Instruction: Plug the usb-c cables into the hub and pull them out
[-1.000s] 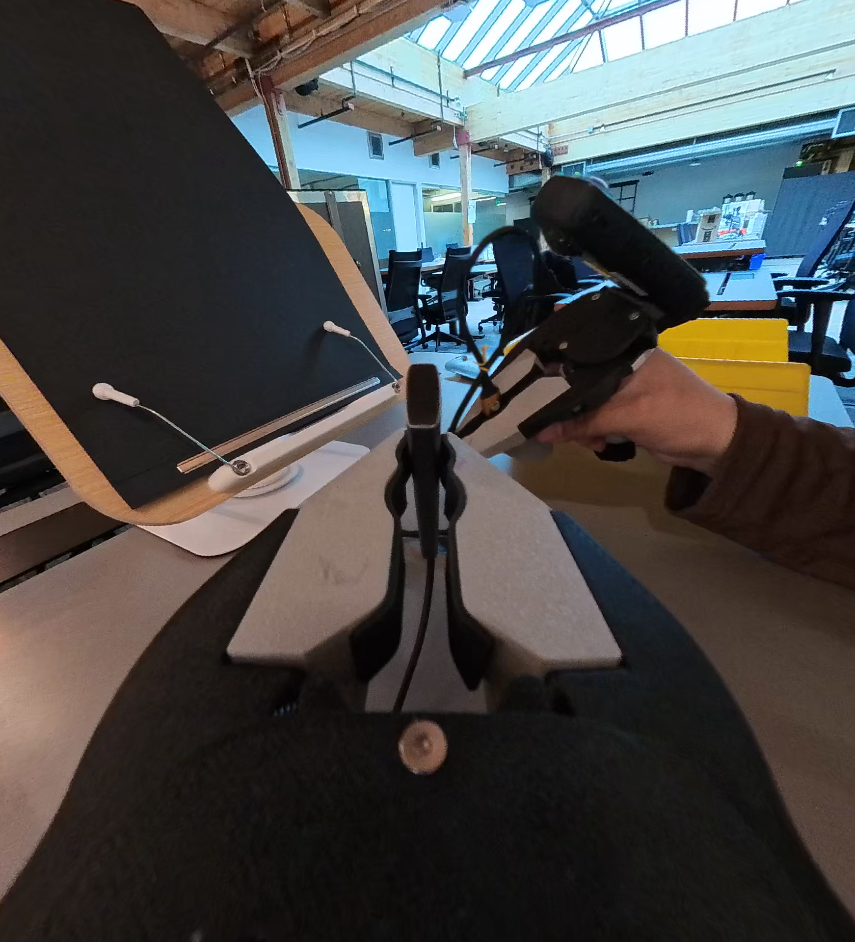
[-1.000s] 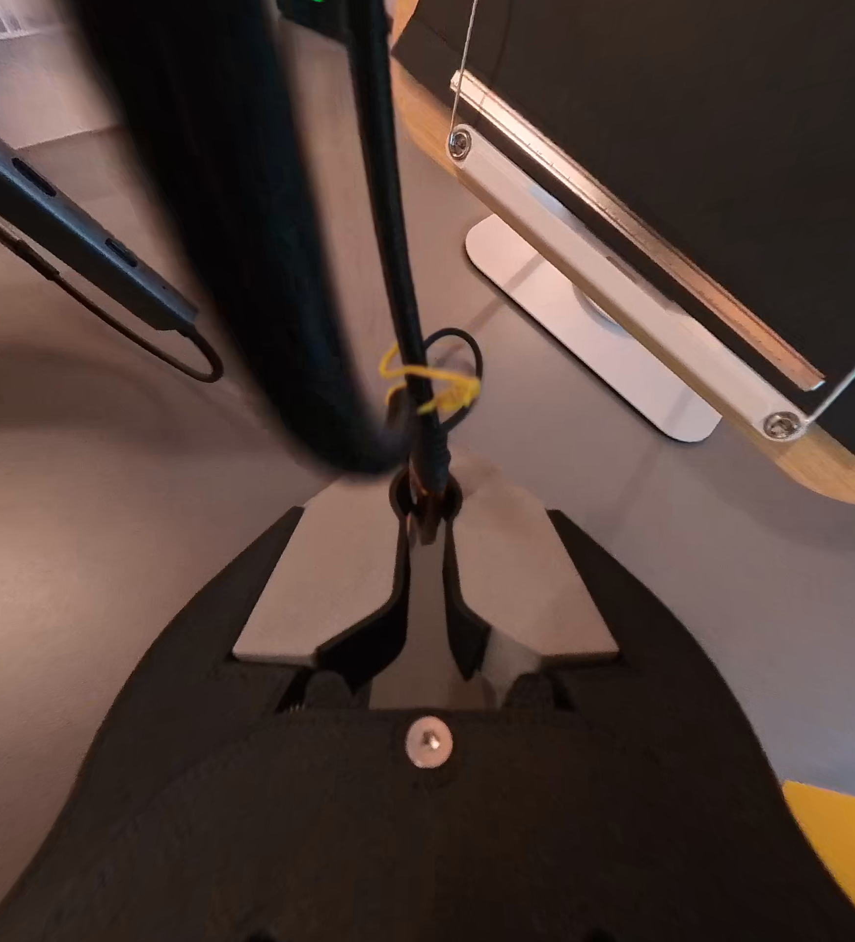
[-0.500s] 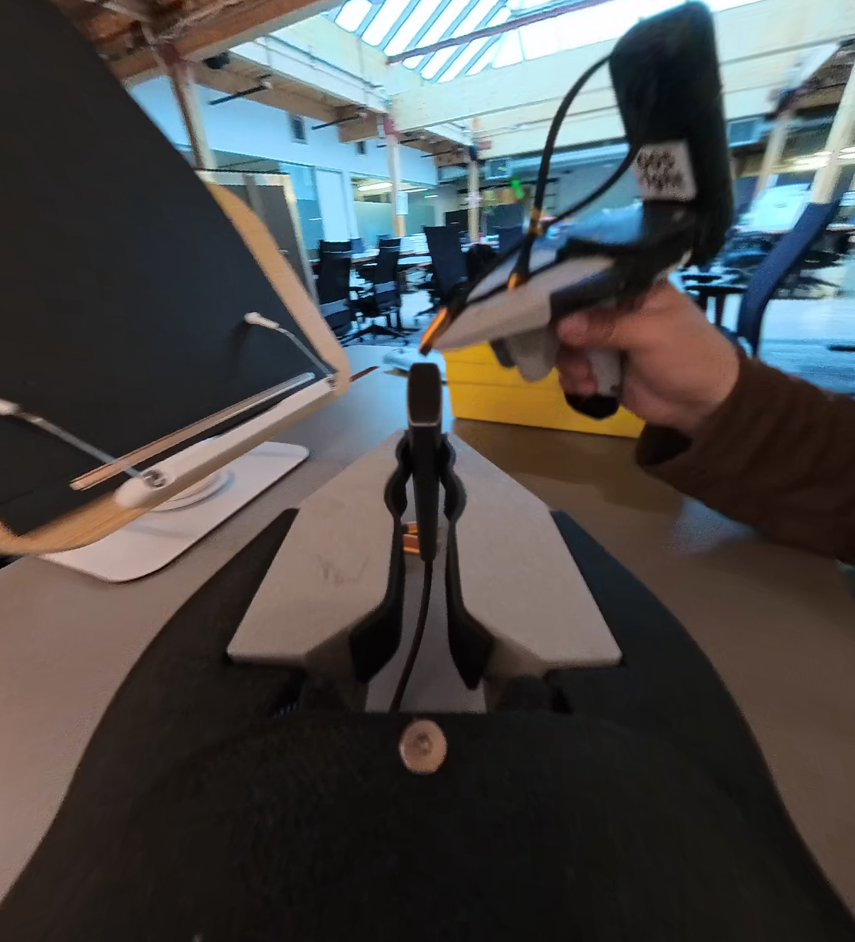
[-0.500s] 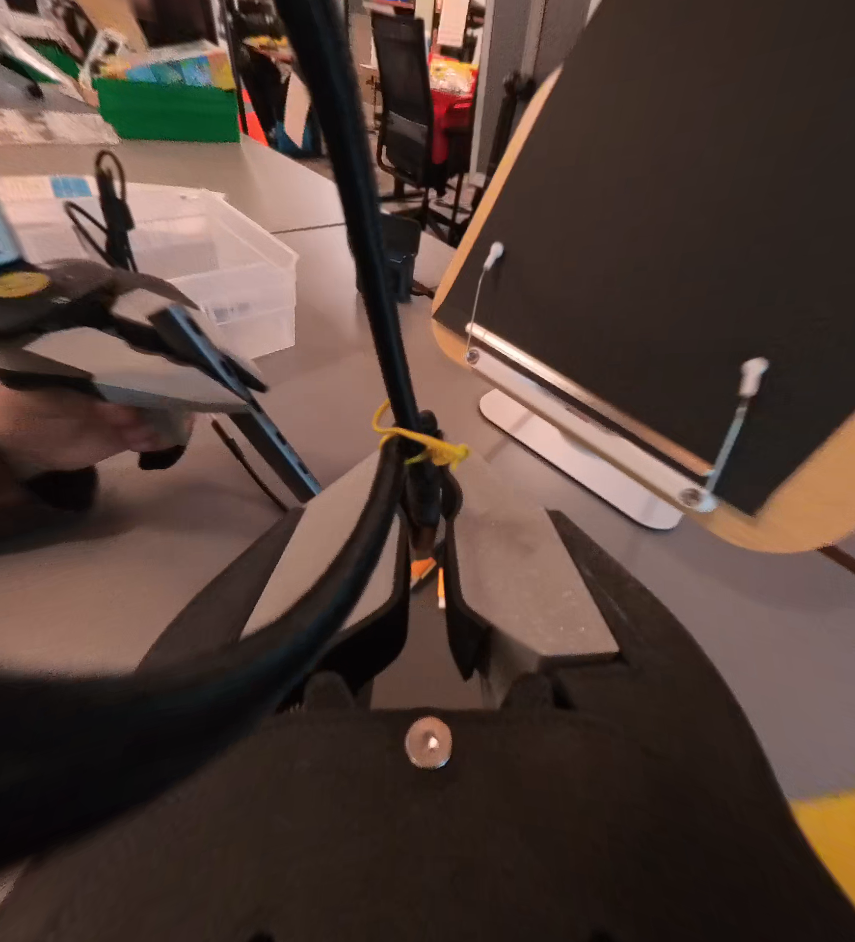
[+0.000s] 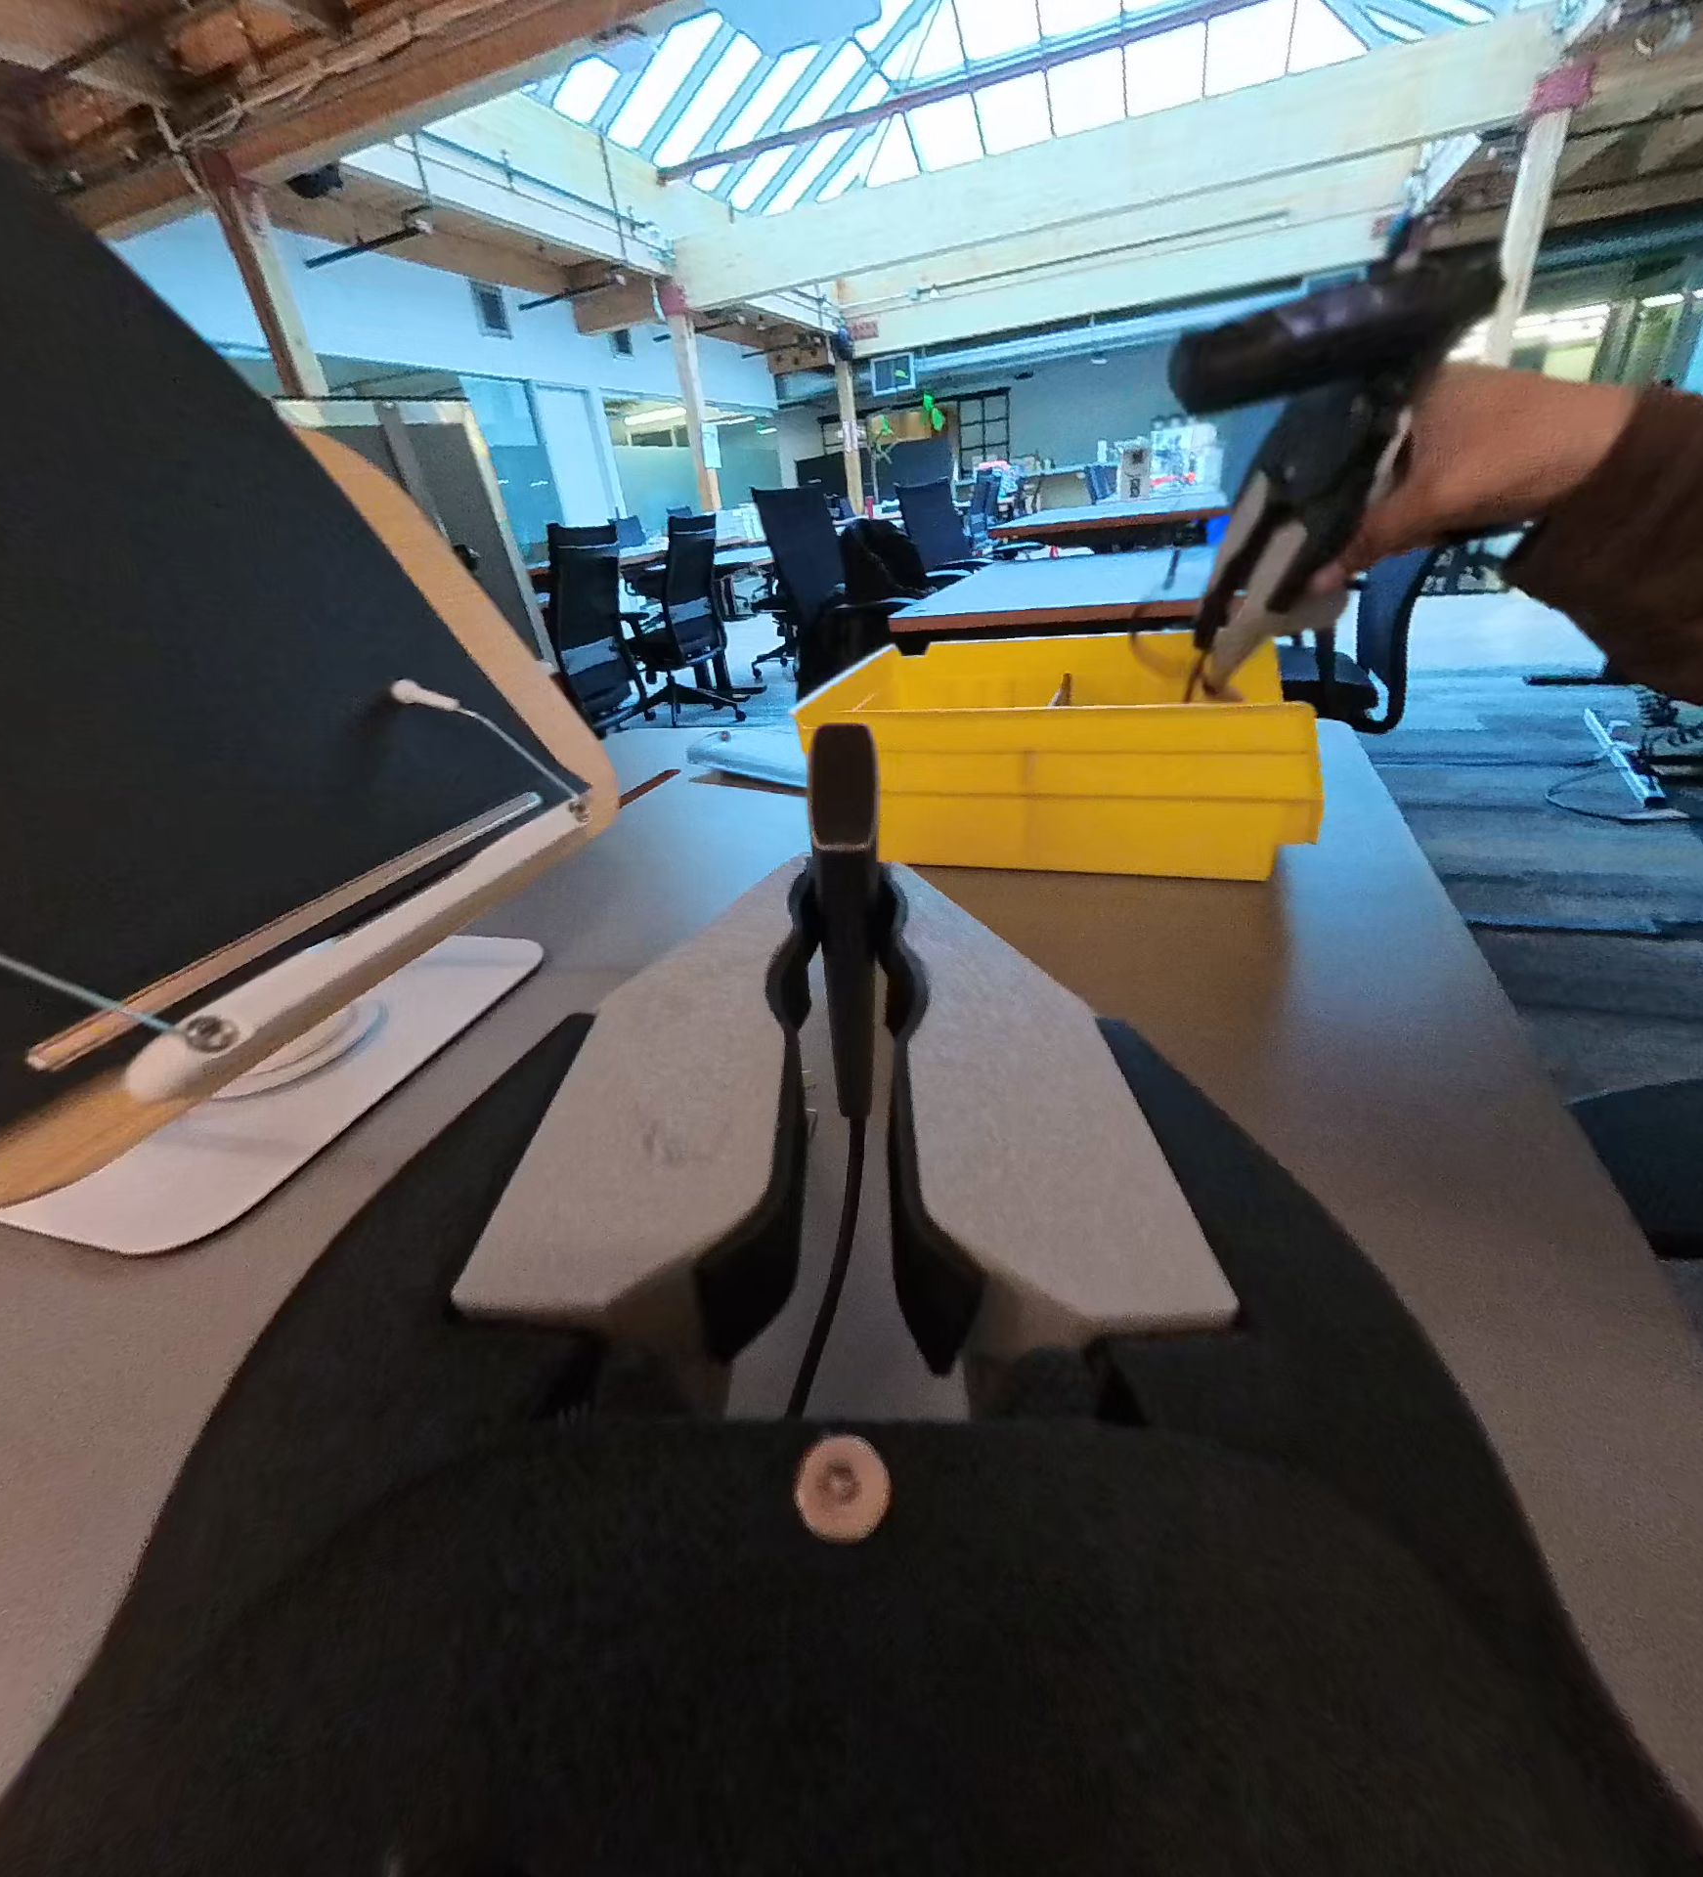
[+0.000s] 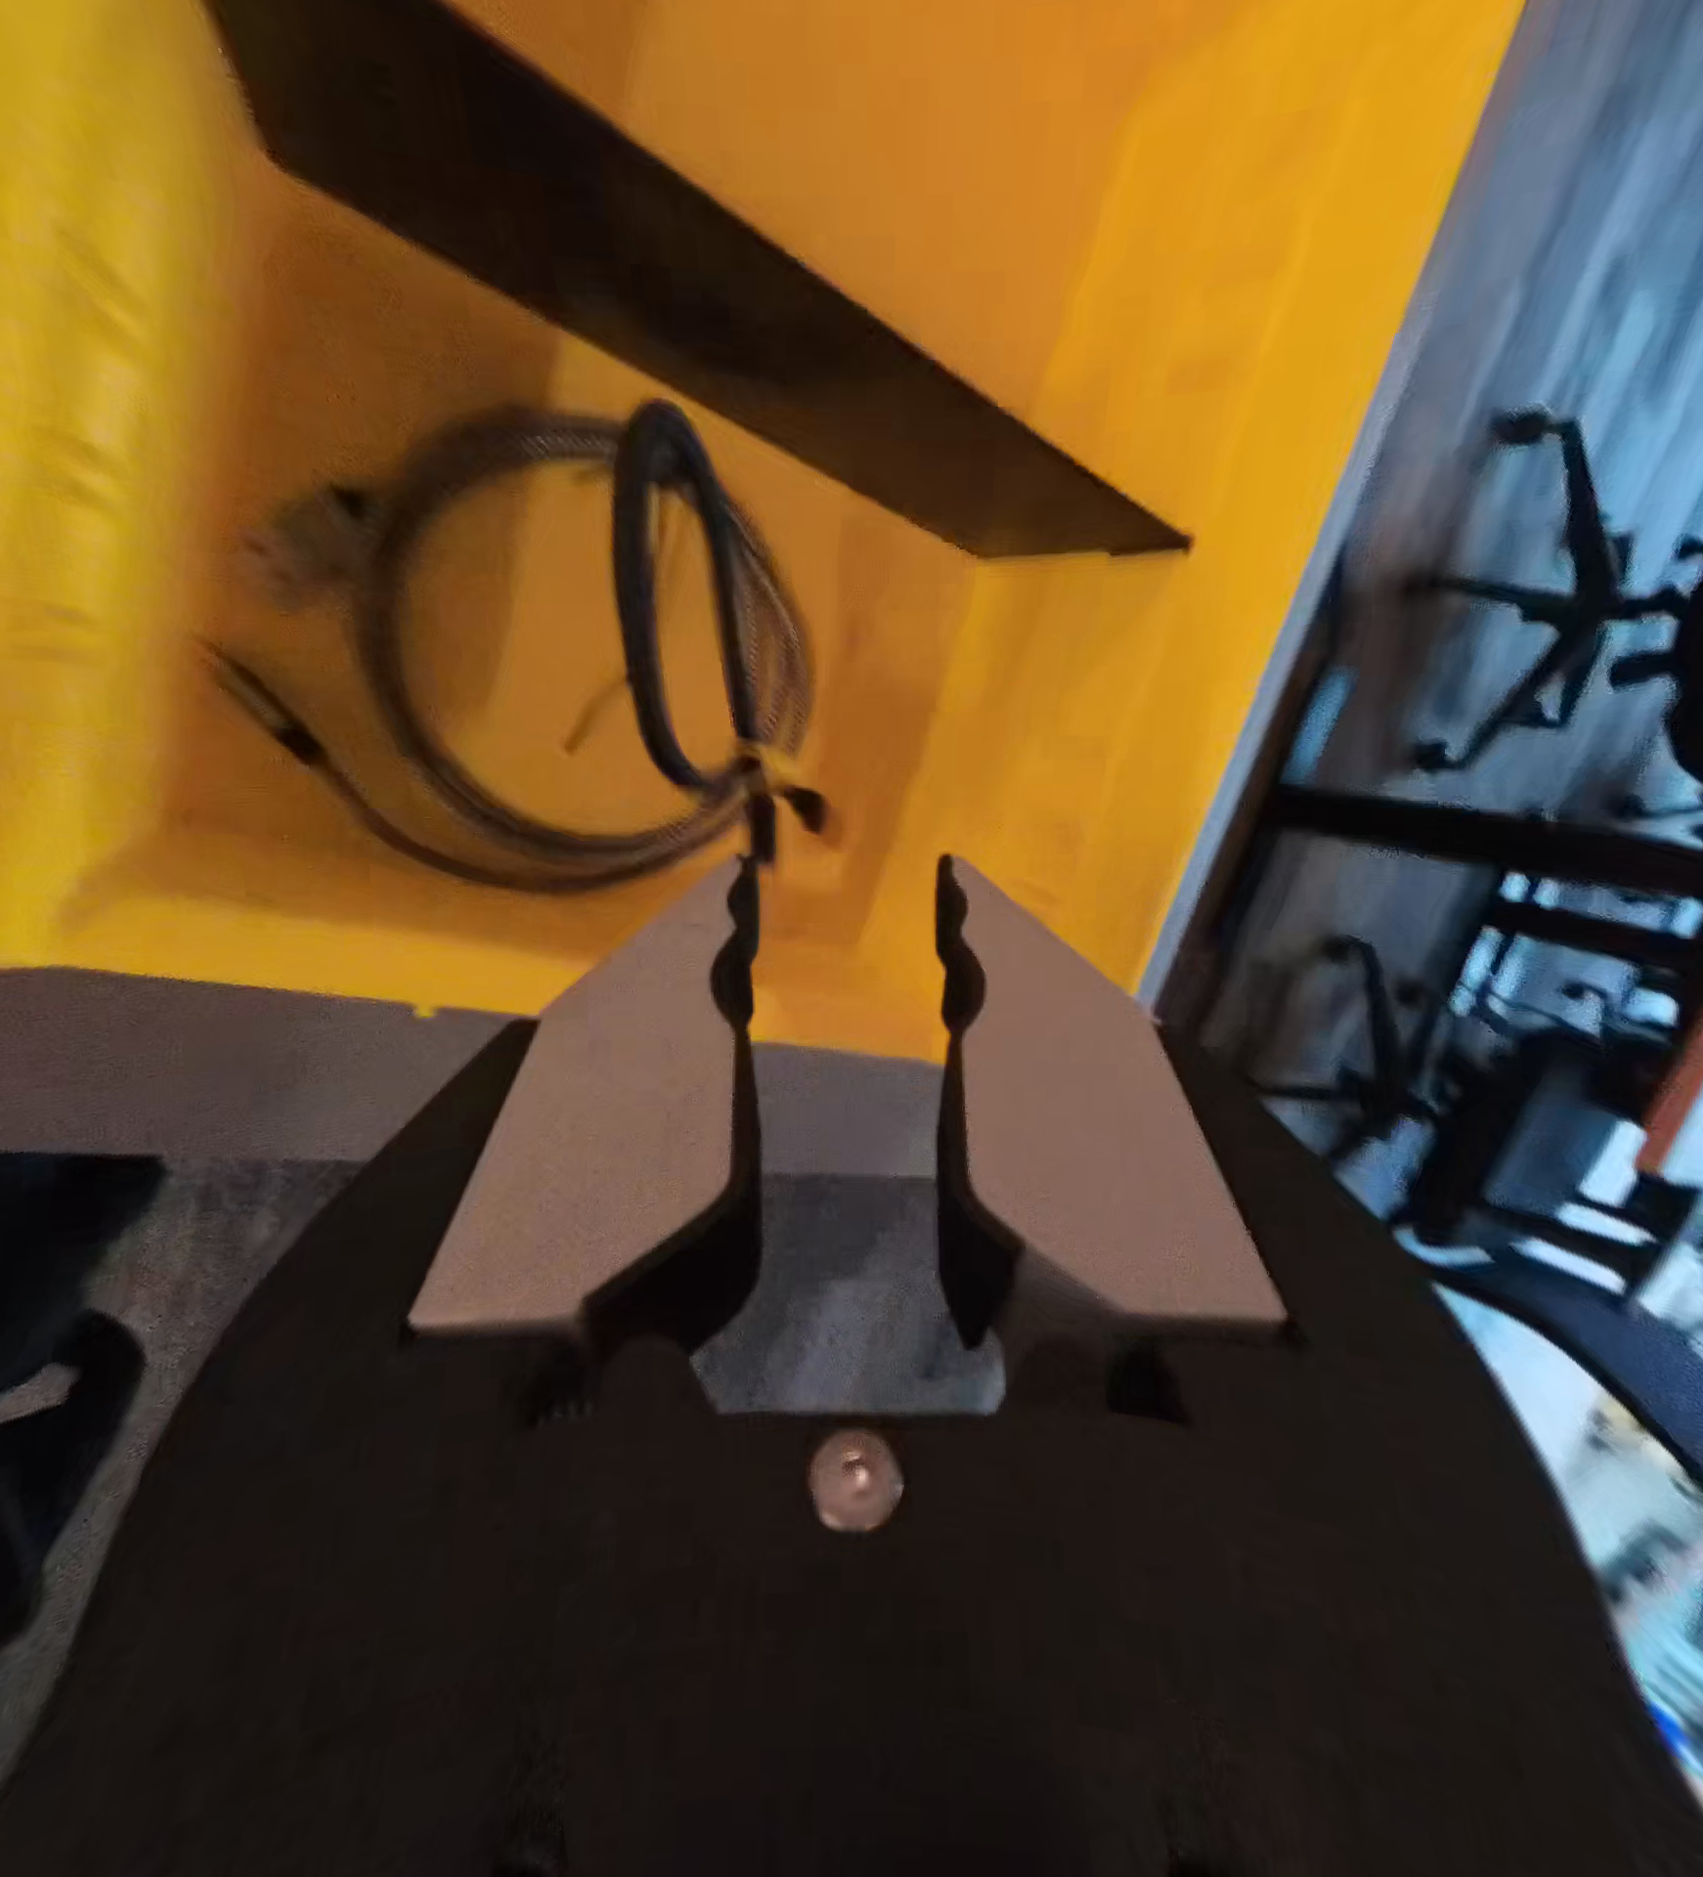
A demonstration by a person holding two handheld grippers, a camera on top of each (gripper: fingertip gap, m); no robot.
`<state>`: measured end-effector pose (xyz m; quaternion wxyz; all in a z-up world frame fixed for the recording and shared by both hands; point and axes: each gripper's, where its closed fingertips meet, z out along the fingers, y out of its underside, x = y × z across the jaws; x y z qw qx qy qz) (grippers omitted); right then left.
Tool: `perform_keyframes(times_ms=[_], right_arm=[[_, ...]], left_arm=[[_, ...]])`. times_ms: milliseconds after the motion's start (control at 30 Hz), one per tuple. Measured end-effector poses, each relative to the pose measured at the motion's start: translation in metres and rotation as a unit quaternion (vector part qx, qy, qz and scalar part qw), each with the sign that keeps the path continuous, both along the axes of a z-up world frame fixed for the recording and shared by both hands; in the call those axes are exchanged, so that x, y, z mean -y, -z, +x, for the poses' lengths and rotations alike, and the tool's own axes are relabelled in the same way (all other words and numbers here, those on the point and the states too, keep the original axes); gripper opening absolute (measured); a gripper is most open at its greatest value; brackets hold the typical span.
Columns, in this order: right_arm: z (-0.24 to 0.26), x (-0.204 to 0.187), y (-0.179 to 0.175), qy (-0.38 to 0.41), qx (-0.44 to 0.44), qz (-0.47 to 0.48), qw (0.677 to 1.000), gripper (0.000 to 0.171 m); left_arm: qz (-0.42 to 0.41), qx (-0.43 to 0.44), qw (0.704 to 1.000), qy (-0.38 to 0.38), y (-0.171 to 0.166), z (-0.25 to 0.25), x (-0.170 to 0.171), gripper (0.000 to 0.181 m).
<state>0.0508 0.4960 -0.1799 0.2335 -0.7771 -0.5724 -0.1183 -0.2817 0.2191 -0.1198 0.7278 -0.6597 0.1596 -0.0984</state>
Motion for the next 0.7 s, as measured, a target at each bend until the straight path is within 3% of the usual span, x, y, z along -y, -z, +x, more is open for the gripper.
perform_keyframes(times_ms=[33,200,267,333,400,467,600,700], right_arm=[[0.006,-0.003,0.002,0.008,0.016,0.01,1.0,0.036],[-0.043,0.011,-0.034,-0.017,-0.072,0.031,0.997,0.042],[-0.106,0.054,-0.047,-0.093,-0.177,-0.029,0.979,0.043],[-0.176,0.119,-0.052,-0.195,-0.268,-0.115,0.936,0.048],[-0.232,0.166,-0.036,-0.248,-0.285,-0.167,0.911,0.049],[-0.28,0.181,-0.005,-0.259,-0.262,-0.157,0.916,0.054],[-0.359,0.174,0.05,-0.224,-0.241,-0.148,0.933,0.066],[-0.379,0.162,0.091,-0.193,-0.181,-0.161,0.951,0.071]], left_arm=[[-0.001,0.007,1.0,-0.006,0.0,-0.004,0.0,0.007],[-0.002,0.028,0.999,-0.025,-0.001,-0.018,0.0,0.007],[0.003,0.027,0.999,-0.033,-0.003,-0.021,0.001,0.007],[0.008,0.029,0.999,-0.038,-0.005,-0.025,0.002,0.007],[0.011,0.032,0.999,-0.041,-0.006,-0.028,0.003,0.007],[0.01,0.034,0.998,-0.045,-0.005,-0.031,0.004,0.007],[0.01,0.034,0.998,-0.047,-0.005,-0.033,0.004,0.007],[0.011,0.036,0.998,-0.047,-0.006,-0.034,0.005,0.007]])
